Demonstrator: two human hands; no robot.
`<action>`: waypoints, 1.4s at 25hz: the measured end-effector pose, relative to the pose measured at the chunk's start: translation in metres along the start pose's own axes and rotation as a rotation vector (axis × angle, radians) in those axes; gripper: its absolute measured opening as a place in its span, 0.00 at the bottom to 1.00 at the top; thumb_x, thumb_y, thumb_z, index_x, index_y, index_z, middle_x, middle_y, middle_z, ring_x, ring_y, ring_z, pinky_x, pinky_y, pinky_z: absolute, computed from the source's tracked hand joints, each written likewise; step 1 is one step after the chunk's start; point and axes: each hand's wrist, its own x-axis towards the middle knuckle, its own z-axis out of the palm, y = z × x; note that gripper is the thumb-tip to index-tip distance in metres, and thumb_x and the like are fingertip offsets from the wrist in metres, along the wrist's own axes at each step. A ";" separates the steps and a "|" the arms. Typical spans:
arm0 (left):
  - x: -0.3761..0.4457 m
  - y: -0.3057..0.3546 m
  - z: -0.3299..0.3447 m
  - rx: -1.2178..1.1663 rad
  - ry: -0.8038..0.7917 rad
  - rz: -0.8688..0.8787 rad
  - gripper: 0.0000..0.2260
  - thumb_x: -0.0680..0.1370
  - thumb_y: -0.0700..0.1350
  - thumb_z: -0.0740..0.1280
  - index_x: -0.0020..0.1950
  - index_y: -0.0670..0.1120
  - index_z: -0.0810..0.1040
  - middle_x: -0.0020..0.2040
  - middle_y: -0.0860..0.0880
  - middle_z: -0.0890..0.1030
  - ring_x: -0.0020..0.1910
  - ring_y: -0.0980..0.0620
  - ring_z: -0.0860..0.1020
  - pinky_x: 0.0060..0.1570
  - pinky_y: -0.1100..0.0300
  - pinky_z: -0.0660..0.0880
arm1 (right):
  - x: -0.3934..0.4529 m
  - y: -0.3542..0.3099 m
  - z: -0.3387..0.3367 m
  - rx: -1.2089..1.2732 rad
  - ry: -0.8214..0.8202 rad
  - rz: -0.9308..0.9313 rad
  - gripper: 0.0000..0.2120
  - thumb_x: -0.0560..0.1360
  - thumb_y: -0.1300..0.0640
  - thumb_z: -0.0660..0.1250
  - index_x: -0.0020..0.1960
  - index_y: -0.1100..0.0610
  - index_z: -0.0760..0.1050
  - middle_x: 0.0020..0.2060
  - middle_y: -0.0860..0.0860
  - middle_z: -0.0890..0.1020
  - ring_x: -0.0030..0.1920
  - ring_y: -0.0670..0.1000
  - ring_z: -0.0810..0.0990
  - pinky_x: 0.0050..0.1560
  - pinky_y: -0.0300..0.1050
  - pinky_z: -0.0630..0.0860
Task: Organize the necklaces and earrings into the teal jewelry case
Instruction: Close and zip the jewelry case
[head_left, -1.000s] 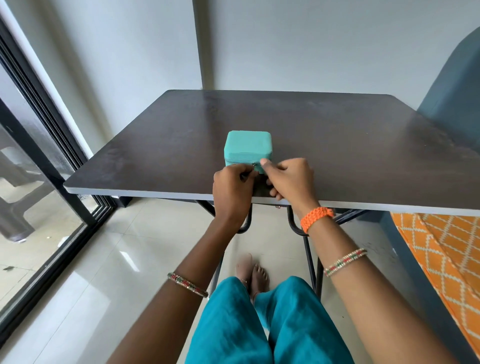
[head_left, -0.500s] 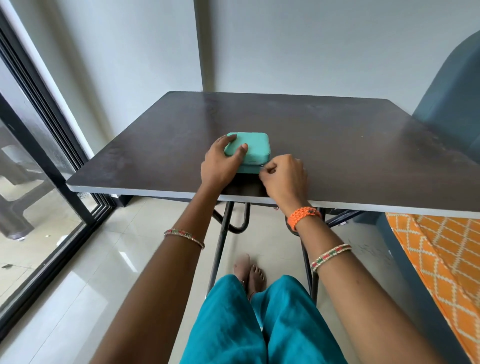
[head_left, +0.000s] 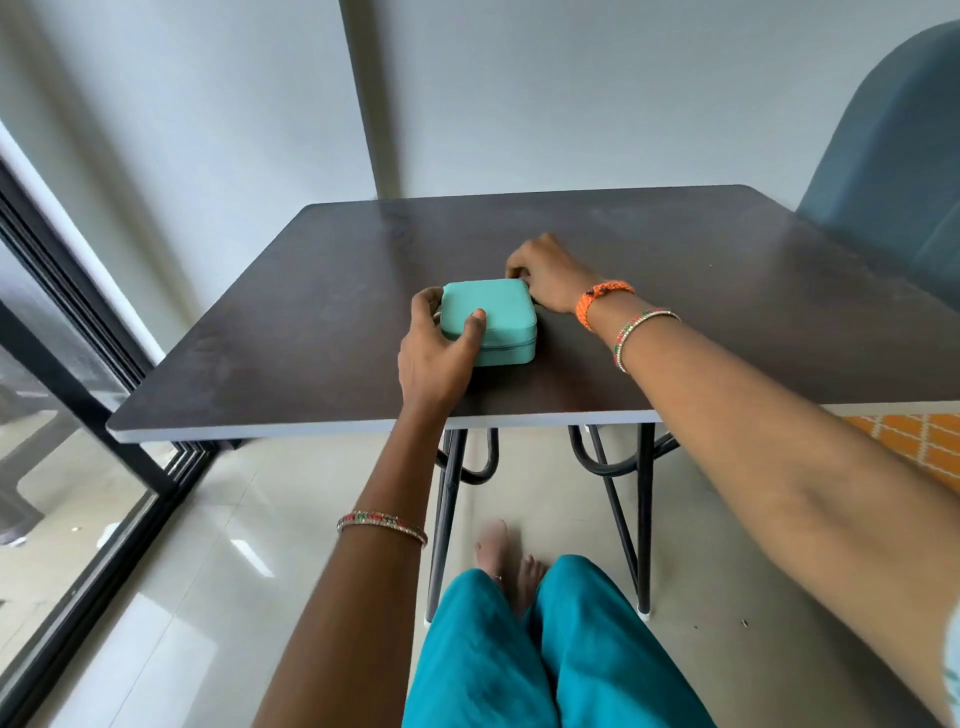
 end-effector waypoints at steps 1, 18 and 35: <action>0.000 -0.001 0.001 -0.005 0.007 0.004 0.23 0.74 0.54 0.68 0.65 0.49 0.67 0.62 0.51 0.76 0.59 0.52 0.76 0.54 0.59 0.71 | 0.005 0.002 -0.001 -0.059 -0.044 -0.078 0.13 0.67 0.74 0.59 0.42 0.64 0.80 0.39 0.60 0.82 0.41 0.60 0.80 0.37 0.44 0.72; -0.018 0.017 -0.010 -0.038 0.177 -0.127 0.17 0.81 0.44 0.56 0.31 0.43 0.65 0.29 0.50 0.67 0.29 0.56 0.63 0.34 0.56 0.60 | -0.101 -0.031 0.039 0.920 0.356 0.455 0.15 0.77 0.67 0.56 0.57 0.64 0.79 0.54 0.58 0.82 0.55 0.55 0.81 0.58 0.51 0.78; 0.172 -0.033 -0.014 -0.045 0.183 -0.238 0.12 0.77 0.49 0.65 0.47 0.42 0.83 0.38 0.45 0.81 0.40 0.52 0.77 0.49 0.57 0.76 | 0.099 -0.016 0.031 1.465 0.111 0.611 0.10 0.77 0.67 0.58 0.47 0.63 0.78 0.46 0.57 0.81 0.48 0.52 0.81 0.39 0.36 0.77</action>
